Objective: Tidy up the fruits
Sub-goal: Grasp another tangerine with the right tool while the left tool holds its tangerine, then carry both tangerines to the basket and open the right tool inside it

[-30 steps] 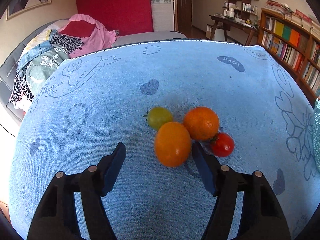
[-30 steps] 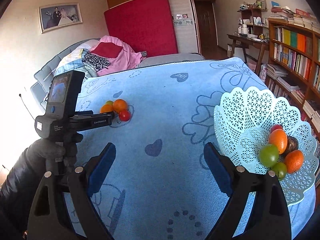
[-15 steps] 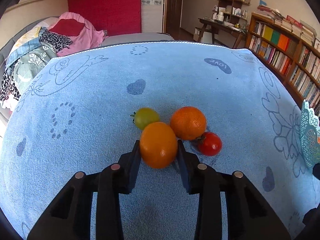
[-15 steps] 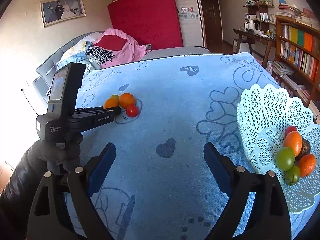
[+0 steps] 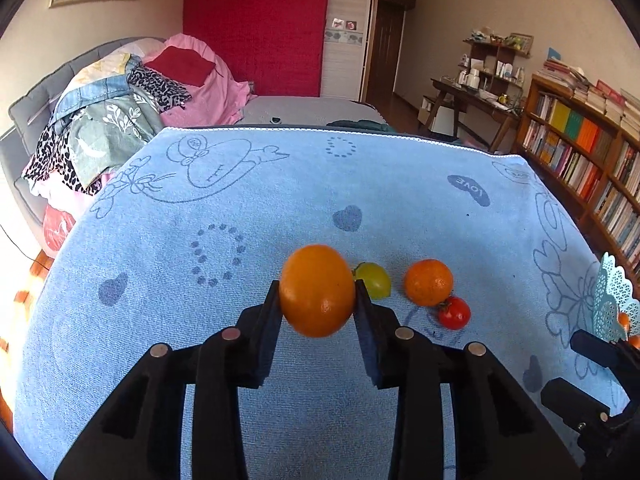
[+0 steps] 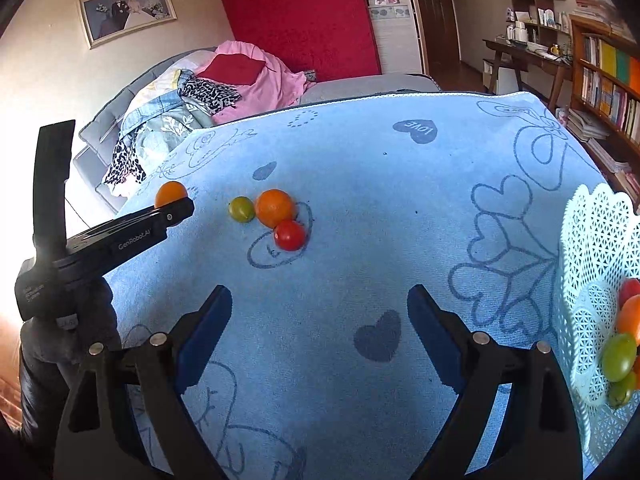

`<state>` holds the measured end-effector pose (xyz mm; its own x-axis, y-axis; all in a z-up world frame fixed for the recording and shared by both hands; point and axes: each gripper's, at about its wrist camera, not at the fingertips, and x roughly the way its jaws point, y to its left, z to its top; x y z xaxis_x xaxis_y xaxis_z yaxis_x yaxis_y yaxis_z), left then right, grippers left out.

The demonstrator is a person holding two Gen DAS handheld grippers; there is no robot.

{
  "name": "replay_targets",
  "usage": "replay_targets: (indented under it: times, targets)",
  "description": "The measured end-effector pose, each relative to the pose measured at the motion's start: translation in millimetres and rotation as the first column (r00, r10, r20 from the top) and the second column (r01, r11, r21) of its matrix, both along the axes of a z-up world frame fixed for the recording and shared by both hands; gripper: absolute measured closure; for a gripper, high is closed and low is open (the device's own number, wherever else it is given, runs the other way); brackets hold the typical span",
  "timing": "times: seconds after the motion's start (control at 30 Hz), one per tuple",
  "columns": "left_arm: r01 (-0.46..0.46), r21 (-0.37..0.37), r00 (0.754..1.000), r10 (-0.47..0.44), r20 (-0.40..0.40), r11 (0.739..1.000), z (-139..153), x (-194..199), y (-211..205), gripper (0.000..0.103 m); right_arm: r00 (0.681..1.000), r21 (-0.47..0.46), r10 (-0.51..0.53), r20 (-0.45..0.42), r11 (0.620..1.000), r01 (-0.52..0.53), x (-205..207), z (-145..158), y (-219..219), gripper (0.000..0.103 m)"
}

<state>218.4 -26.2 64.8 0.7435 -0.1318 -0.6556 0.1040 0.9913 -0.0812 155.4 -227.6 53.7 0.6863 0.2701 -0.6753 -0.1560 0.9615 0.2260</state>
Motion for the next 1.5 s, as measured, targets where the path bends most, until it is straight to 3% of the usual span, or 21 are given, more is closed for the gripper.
replay_targets:
  times: [0.67,0.83,1.0,1.5]
  targets:
    - [-0.07,-0.06,0.997,0.067,-0.049,0.996,-7.4,7.6,24.2,0.068,0.993,-0.131,0.114,0.011,0.985,-0.112,98.0,-12.2,66.8,0.034]
    - [-0.072,-0.063,0.996,0.068,-0.056,0.995,-8.6,7.6,24.4,0.068,0.993,-0.144,0.115,-0.035,0.982,-0.119,113.7,-26.7,68.0,0.049]
    - [-0.069,-0.066,0.996,0.065,-0.062,0.995,-10.1,8.3,23.8,0.068,0.99,-0.1,0.13,-0.048,0.986,-0.134,115.8,-30.8,67.7,0.063]
    - [-0.039,-0.075,0.998,0.036,-0.041,0.996,-5.3,1.5,19.8,0.068,0.999,-0.089,0.036,0.034,0.995,-0.033,90.6,10.8,49.1,0.064]
